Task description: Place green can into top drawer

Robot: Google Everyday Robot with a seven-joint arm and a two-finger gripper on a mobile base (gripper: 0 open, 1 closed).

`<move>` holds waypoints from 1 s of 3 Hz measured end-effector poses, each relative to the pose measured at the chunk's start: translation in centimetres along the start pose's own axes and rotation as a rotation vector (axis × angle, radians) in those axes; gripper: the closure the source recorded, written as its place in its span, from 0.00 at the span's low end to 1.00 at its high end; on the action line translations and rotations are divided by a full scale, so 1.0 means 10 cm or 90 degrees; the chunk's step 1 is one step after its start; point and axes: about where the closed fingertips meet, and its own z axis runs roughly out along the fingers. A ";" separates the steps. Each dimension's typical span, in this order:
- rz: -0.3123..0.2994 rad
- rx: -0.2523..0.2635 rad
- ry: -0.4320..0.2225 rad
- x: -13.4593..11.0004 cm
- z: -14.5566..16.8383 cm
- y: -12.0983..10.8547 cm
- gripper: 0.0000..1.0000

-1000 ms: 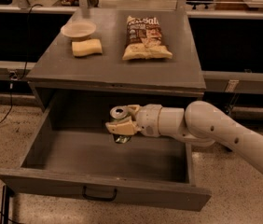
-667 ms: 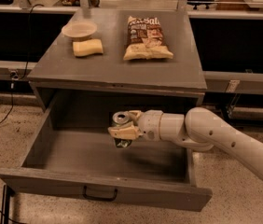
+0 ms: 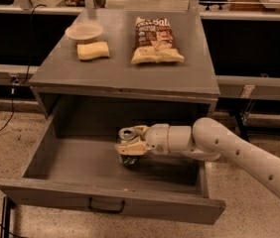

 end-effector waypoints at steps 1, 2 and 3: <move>0.000 -0.006 0.000 0.01 0.03 0.02 0.28; 0.000 -0.008 0.000 0.00 0.04 0.03 0.05; -0.022 -0.021 -0.005 -0.07 0.02 0.09 0.00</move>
Offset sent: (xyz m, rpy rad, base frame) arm -0.0013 0.0022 -0.0010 0.0022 0.0019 0.0080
